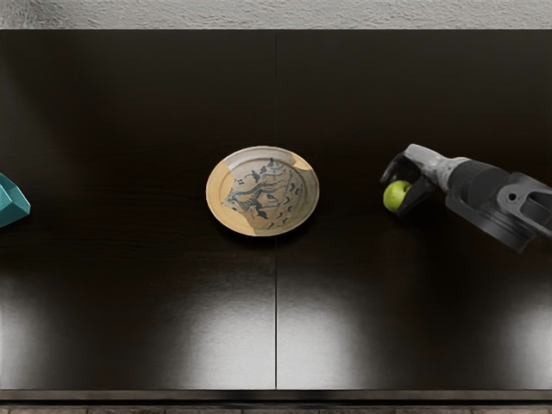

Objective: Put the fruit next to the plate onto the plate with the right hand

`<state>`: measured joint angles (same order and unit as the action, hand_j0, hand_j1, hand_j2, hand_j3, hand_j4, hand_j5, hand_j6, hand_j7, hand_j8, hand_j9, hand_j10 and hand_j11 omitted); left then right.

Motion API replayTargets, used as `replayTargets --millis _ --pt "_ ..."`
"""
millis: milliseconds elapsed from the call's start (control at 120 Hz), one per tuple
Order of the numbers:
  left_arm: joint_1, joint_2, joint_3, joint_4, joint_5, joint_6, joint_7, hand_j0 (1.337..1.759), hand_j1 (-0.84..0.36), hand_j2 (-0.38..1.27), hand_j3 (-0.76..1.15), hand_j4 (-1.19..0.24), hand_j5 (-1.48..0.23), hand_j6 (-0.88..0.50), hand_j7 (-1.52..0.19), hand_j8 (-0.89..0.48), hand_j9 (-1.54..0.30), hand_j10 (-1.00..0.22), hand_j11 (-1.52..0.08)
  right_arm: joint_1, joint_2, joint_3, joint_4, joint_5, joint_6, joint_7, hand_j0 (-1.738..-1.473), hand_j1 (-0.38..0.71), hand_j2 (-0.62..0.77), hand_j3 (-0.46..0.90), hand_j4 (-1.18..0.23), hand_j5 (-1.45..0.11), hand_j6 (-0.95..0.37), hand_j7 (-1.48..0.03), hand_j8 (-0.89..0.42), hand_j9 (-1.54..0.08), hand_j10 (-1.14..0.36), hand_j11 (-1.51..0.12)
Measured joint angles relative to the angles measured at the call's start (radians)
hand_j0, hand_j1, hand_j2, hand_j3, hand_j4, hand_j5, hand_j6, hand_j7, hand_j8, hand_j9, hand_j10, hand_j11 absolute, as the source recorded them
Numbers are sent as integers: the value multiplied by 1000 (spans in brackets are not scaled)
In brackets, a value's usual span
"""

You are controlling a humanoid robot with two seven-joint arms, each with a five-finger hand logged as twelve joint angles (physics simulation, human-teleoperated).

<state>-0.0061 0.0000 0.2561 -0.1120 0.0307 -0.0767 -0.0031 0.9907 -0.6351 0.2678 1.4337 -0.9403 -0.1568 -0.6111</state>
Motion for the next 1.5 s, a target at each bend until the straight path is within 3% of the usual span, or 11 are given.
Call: replayTargets --millis 208,442,842,1033,1133,1283,1500 --pt "0 0 0 0 0 0 0 1658 55 49 0 -245 -318 -245 -318 -245 -318 -245 -318 39 44 92 0 125 80 0 -1657 280 344 0 -654 -879 -530 -862 -463 -874 -656 -874" --pt "0 0 0 0 0 0 0 1658 55 49 0 -245 -319 -245 -319 -245 -319 -245 -319 91 162 154 -29 197 120 0 -1658 299 370 1 -651 -885 -518 -864 -451 -877 -653 -875" --pt "0 0 0 0 0 0 0 1658 55 49 0 -245 -318 -245 -318 -245 -318 -245 -318 151 433 140 -208 192 135 0 -1658 328 417 1 -651 -905 -495 -873 -424 -886 -629 -890" --pt "0 0 0 0 0 0 0 1658 55 49 0 -245 -318 -245 -318 -245 -318 -245 -318 153 490 120 -267 173 137 0 -1658 300 350 0 -652 -894 -505 -868 -441 -886 -642 -887" --pt "0 0 0 0 0 0 0 1658 55 49 0 -245 -318 -245 -318 -245 -318 -245 -318 153 498 116 -276 170 144 0 -1658 273 267 0 -610 -825 -514 -807 -453 -821 -603 -822" --pt "0 0 0 0 0 0 0 1658 55 49 0 -245 -318 -245 -318 -245 -318 -245 -318 154 502 109 -289 168 148 0 -1658 164 93 0 -472 -629 -426 -620 -397 -627 -469 -627" --pt "0 0 0 0 0 0 0 1658 55 49 0 -245 -318 -245 -318 -245 -318 -245 -318 183 472 114 -290 192 181 0 -1658 -8 6 0 -300 -395 -285 -392 -275 -395 -299 -395"
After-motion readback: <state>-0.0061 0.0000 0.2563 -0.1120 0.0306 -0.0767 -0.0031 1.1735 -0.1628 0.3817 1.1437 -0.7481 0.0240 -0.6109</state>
